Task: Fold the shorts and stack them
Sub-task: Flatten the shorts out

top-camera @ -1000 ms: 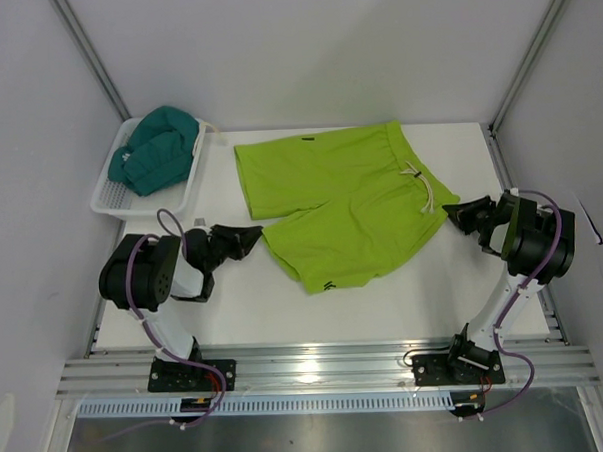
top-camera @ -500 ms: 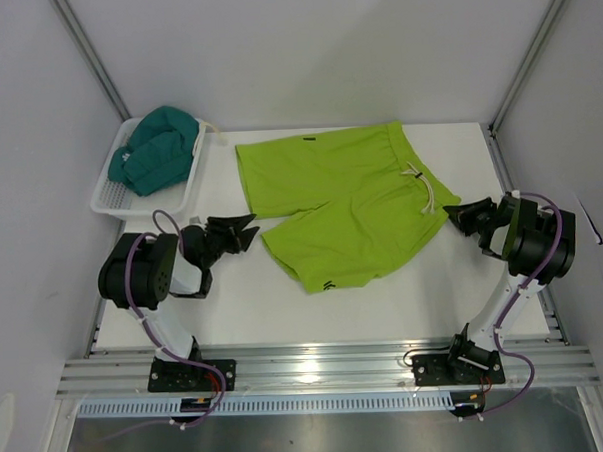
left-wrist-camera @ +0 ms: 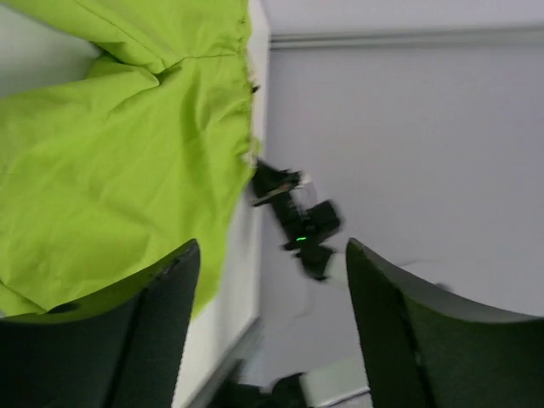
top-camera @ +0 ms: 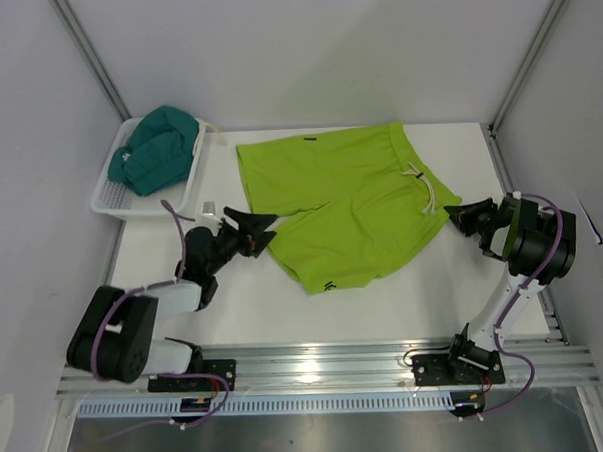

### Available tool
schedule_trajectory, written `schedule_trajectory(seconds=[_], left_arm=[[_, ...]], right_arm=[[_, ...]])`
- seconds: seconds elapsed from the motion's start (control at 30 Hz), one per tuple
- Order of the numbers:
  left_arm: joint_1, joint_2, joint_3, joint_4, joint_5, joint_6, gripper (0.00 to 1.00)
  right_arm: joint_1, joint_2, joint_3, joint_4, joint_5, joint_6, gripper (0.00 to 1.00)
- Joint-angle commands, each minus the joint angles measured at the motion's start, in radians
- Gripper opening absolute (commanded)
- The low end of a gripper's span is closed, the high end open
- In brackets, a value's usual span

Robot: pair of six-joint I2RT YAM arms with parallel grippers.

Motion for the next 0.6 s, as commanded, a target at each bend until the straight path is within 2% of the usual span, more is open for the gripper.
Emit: schedule_trajectory(seconds=[0.0, 0.1, 0.23, 0.3, 0.43, 0.57], left_arm=[[-0.118, -0.164, 0.062, -0.39, -0.165, 0.342, 0.75], [-0.25, -0.257, 0.091, -0.558, -0.292, 0.514, 0.81], [-0.419, -0.282, 0.113, -0.716, -0.468, 0.604, 0.82], [-0.46, -0.279, 0.093, -0.706, -0.488, 0.587, 0.82], [-0.563, -0.258, 0.004, -0.56, -0.494, 0.558, 0.82], [-0.617, -0.213, 0.011, -0.545, -0.562, 0.569, 0.82]], right_arm=[[-0.007, -0.013, 0.0, 0.03, 0.006, -0.003, 0.0], [-0.007, -0.003, 0.013, 0.011, 0.003, -0.004, 0.0], [-0.009, -0.008, 0.008, 0.014, 0.007, 0.0, 0.0], [-0.007, -0.014, 0.005, 0.013, 0.009, -0.004, 0.0], [-0.006, -0.014, 0.005, 0.011, 0.007, -0.007, 0.0], [-0.004, -0.017, 0.002, 0.013, 0.01, -0.009, 0.0]])
